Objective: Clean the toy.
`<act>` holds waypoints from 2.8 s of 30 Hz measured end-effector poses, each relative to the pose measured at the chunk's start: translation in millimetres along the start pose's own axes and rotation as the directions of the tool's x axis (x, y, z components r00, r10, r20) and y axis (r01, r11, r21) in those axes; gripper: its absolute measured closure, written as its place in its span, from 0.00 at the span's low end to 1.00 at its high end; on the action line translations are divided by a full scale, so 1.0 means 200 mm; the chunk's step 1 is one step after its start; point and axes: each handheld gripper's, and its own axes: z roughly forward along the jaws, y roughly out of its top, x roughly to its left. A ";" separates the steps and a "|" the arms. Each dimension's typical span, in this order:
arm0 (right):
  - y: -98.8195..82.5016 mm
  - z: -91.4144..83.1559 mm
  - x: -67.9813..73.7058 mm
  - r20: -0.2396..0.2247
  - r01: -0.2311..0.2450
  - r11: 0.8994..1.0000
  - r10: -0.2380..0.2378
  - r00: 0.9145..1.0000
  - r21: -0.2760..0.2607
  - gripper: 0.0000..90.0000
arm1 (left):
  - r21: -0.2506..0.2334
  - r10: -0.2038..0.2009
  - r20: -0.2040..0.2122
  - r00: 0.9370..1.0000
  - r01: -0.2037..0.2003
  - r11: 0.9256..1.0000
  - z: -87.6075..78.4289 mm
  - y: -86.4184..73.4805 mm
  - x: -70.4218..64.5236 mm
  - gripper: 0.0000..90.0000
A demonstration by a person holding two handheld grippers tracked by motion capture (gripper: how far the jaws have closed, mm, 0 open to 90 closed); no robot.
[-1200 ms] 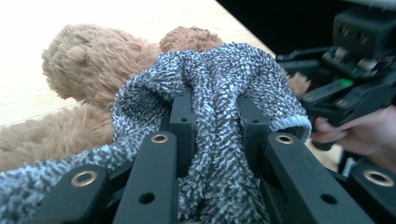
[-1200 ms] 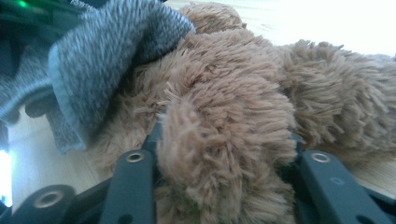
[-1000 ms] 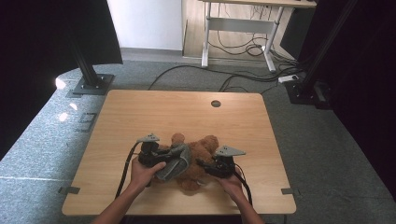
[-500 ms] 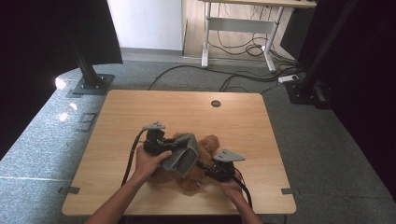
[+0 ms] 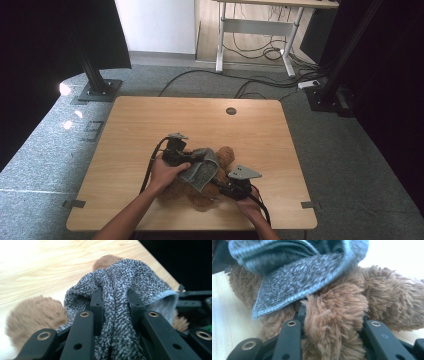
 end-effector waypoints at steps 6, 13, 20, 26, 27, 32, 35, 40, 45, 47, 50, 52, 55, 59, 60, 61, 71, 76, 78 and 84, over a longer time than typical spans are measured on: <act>0.00 0.00 0.01 0.000 -0.005 1.000 0.005 1.000 0.005 0.72 | -0.072 -0.052 0.030 0.998 0.054 0.996 -0.18 -0.10 0.10 0.81; -0.02 -0.02 0.03 0.003 -0.001 1.000 0.001 1.000 -0.002 0.72 | -0.163 -0.145 0.020 0.989 0.147 0.976 -0.40 -0.26 0.26 0.81; -0.04 -0.03 0.06 0.008 0.017 1.000 -0.017 1.000 0.002 0.72 | -0.194 -0.190 0.029 0.981 0.192 0.962 -0.51 -0.45 0.32 0.80; -0.05 -0.04 0.07 0.035 0.044 0.999 -0.044 0.998 0.000 0.72 | -0.212 -0.213 0.060 0.975 0.221 0.952 -0.56 -0.49 0.34 0.80; -0.05 -0.04 0.07 0.040 0.047 0.999 -0.047 0.998 0.001 0.72 | -0.221 -0.207 0.072 0.976 0.218 0.951 -0.57 -0.49 0.33 0.80; -0.05 -0.02 0.08 0.073 0.046 0.999 -0.046 0.996 0.000 0.73 | -0.257 -0.145 0.174 0.974 0.187 0.948 -0.57 -0.43 0.21 0.80; -0.04 0.00 0.07 0.099 0.045 0.999 -0.045 0.994 -0.001 0.73 | -0.231 -0.103 0.207 0.973 0.151 0.961 -0.51 -0.37 0.13 0.80; -0.01 0.04 0.04 0.118 0.018 1.000 -0.017 0.993 -0.005 0.74 | -0.149 -0.112 0.329 0.938 0.168 0.974 -0.36 -0.34 0.07 0.80; 0.02 0.08 -0.02 0.123 -0.008 1.000 0.009 0.992 -0.010 0.75 | -0.087 -0.120 0.347 0.930 0.160 0.983 -0.26 -0.38 0.04 0.80; 0.03 0.10 -0.04 0.128 -0.015 1.000 0.017 0.992 -0.015 0.76 | -0.079 -0.119 0.352 0.928 0.156 0.985 -0.25 -0.38 0.03 0.80; 0.04 0.12 -0.06 0.136 -0.032 0.999 0.034 0.990 -0.023 0.76 | -0.073 -0.115 0.358 0.927 0.151 0.986 -0.24 -0.38 0.03 0.80; 0.05 0.13 -0.08 0.147 -0.041 0.999 0.044 0.988 -0.026 0.77 | -0.061 -0.106 0.365 0.925 0.137 0.989 -0.24 -0.37 0.02 0.80; 0.06 0.15 -0.10 0.163 -0.057 0.998 0.061 0.985 -0.031 0.77 | -0.048 -0.108 0.354 0.929 0.133 0.990 -0.23 -0.37 0.02 0.80; 0.08 0.18 -0.14 0.189 -0.078 0.996 0.083 0.978 -0.039 0.77 | -0.054 -0.099 0.253 0.962 0.116 0.992 -0.18 -0.37 0.04 0.80; 0.09 0.19 -0.16 0.193 -0.081 0.996 0.087 0.977 -0.040 0.77 | -0.059 -0.111 0.239 0.965 0.129 0.990 -0.16 -0.36 0.06 0.80; 0.09 0.20 -0.17 0.199 -0.083 0.996 0.090 0.976 -0.043 0.77 | -0.069 -0.123 0.227 0.966 0.142 0.987 -0.14 -0.35 0.08 0.80; 0.15 0.30 -0.35 0.204 -0.145 0.983 0.167 0.965 -0.116 0.79 | -0.057 -0.178 0.116 0.977 0.186 0.981 0.05 -0.18 0.25 0.80; 0.10 0.26 -0.30 0.156 -0.102 0.986 0.123 0.980 -0.135 0.80 | -0.031 -0.171 0.112 0.979 0.175 0.984 0.03 -0.22 0.27 0.80; 0.08 0.23 -0.26 0.143 -0.075 0.987 0.095 0.985 -0.141 0.80 | -0.019 -0.175 0.120 0.977 0.178 0.984 0.01 -0.26 0.27 0.80; 0.02 0.16 -0.15 0.102 -0.026 0.995 0.037 0.994 -0.100 0.81 | -0.044 -0.139 0.208 0.968 0.151 0.987 -0.14 -0.31 0.21 0.80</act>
